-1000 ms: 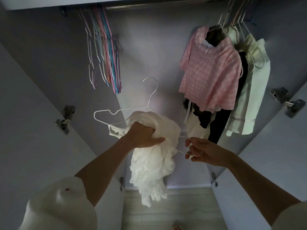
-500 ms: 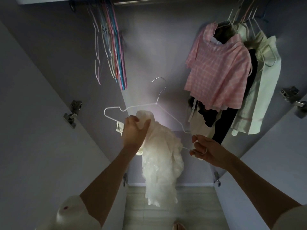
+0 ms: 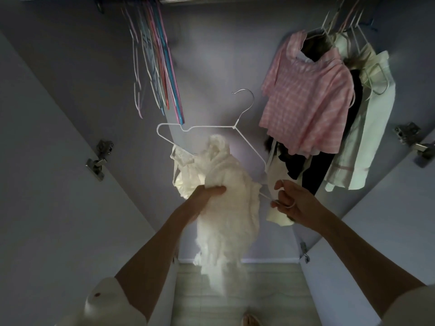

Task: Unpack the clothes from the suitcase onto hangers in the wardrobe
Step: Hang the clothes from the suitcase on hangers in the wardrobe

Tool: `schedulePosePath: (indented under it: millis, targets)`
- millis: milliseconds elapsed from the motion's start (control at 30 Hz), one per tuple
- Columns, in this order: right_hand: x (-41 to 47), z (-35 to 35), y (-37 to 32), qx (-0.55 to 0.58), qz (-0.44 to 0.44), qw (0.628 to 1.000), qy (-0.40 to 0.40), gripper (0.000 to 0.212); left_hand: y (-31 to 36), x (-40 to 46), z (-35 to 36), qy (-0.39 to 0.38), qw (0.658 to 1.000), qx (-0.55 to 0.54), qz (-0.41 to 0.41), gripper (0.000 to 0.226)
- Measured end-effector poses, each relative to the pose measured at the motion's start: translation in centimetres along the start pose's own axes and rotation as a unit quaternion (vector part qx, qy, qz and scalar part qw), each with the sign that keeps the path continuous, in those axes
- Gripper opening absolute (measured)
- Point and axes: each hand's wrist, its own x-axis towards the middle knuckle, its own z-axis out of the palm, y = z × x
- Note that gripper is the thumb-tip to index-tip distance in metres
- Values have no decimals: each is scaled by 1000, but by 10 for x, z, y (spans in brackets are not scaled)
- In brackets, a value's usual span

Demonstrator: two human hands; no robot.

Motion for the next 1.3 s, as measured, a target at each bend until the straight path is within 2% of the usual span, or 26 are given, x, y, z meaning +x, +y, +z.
schedulePosePath:
  millis: [100, 167, 233, 267, 300, 367, 433, 467, 500, 567, 600, 633, 667, 700, 767, 800, 867, 933, 1000, 1067, 1133, 1167, 1233, 1300]
  targets:
    - [-4, -10, 0, -101, 25, 994, 21, 30, 19, 2, -2, 13, 999, -44, -6, 11]
    - [-8, -13, 4, -155, 44, 987, 14, 30, 31, 1, -2, 19, 996, -80, 19, 14]
    - [-10, -13, 5, -175, 51, 983, 0, 29, 42, -1, 2, -13, 988, -143, 53, 10]
    - [-11, -11, 3, -171, 47, 984, -1, 29, 45, 0, 4, -27, 987, -146, 64, 21]
    - [-11, -9, 2, -162, 40, 986, -2, 29, 50, -2, 7, -30, 989, -128, 63, 29]
    - [-14, -6, -4, -145, 25, 989, -2, 30, 58, 0, 13, 2, 998, -20, 64, 20]
    - [-16, -7, -7, -139, 22, 990, 2, 32, 62, 3, 19, 42, 986, 146, 72, 16]
    - [-17, -8, -9, -134, 25, 991, 4, 32, 59, 6, 20, 60, 965, 242, 85, 19]
    - [-18, -9, -9, -124, 27, 992, 9, 33, 55, 8, 20, 83, 927, 348, 112, 25]
    - [-18, -12, -7, -105, 31, 994, 16, 33, 48, 11, 17, 124, 822, 538, 143, 41]
    - [-18, -13, -6, -93, 30, 995, 17, 32, 45, 11, 15, 144, 767, 611, 130, 52]
    - [-17, -14, -5, -80, 25, 996, 18, 30, 42, 13, 13, 156, 731, 655, 112, 63]
    - [-18, -15, -5, -67, 19, 997, 16, 27, 41, 14, 10, 162, 718, 669, 105, 69]
    - [-18, -17, -4, -47, 14, 999, 5, 31, 40, 15, 7, 171, 725, 656, 122, 69]
    - [-19, -19, -5, -27, 6, 1000, -11, 47, 31, 16, -5, 237, 782, 542, 195, 66]
    - [-19, -19, -7, -23, 6, 1000, -10, 45, 25, 16, -9, 299, 809, 447, 238, 65]
    - [-18, -18, -8, -19, 15, 1000, -2, 28, 15, 14, -15, 395, 830, 288, 270, 52]
    - [-16, -13, -11, -52, 25, 998, 5, 30, 10, 12, -13, 428, 849, 214, 225, 32]
    - [-16, -9, -10, -79, 29, 996, 6, 34, 6, 16, -13, 437, 881, 121, 132, 32]
    - [-15, -6, -8, -76, 24, 997, 14, 34, 3, 19, -15, 380, 924, 8, 38, 38]
    - [-15, -5, -6, -51, 23, 998, 28, 32, -1, 15, -12, 213, 969, -120, -38, 31]
    - [-15, -4, -6, -34, 22, 999, 33, 32, -2, 11, -10, 142, 977, -149, -56, 29]
    - [-16, -5, -8, -21, 21, 999, 41, 32, -5, 12, -7, 60, 987, -137, -58, 32]
    - [-17, -5, -12, -38, 22, 998, 52, 33, -4, 14, -6, 21, 993, -95, -63, 41]
